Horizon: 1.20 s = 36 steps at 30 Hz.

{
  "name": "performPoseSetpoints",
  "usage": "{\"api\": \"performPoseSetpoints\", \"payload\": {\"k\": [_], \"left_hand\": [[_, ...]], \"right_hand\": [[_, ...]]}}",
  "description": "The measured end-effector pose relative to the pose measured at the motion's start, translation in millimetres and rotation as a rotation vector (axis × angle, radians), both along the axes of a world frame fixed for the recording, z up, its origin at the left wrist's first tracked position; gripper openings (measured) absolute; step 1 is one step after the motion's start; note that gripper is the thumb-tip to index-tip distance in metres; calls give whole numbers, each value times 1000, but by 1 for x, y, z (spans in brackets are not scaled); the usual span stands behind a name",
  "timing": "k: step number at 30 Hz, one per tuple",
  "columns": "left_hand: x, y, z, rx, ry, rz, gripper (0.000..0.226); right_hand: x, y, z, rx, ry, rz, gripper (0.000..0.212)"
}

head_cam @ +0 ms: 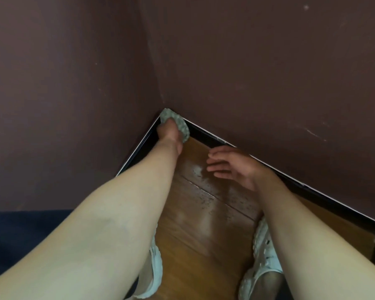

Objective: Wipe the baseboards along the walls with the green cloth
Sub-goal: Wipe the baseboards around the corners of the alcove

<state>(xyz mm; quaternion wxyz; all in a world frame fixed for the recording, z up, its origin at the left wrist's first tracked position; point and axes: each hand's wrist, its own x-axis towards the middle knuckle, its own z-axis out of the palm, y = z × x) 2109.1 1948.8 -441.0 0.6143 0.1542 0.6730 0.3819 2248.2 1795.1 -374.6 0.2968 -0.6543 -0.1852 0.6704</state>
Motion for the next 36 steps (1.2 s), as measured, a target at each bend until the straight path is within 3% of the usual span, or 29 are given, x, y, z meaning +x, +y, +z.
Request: {"api": "performPoseSetpoints", "payload": {"k": [4, 6, 10, 15, 19, 21, 24, 27, 28, 31, 36], "left_hand": [[15, -39, -25, 41, -72, -274, 42], [16, -41, -29, 47, 2, -354, 27], [-2, -6, -14, 78, 160, -147, 29], [1, 3, 8, 15, -42, -80, 42], [12, -35, -11, 51, -87, -408, 32], [18, -51, -21, 44, -22, -543, 25], [19, -47, -24, 84, 198, -368, 26], [6, -15, -17, 89, 191, -64, 17], [2, -3, -13, 72, 191, -65, 22], [-4, 9, -3, 63, 357, -299, 39], [14, -26, -6, 96, 433, -607, 31]], "right_hand": [[-12, 0, -5, -11, -29, 47, 25], [-16, 0, -7, -31, -61, 63, 25], [-11, -6, -11, -92, -138, 40, 28], [-1, -13, -14, -118, -147, -37, 27], [-5, -16, -16, -126, -144, -42, 24], [-9, -17, -16, -129, -149, -34, 20], [-8, -18, -15, -137, -175, -14, 15], [-2, -19, -14, -137, -182, -37, 17], [0, -20, -14, -139, -184, -55, 20], [3, -22, -16, -162, -186, -108, 27], [-5, -25, -16, -169, -186, -88, 22]]}}
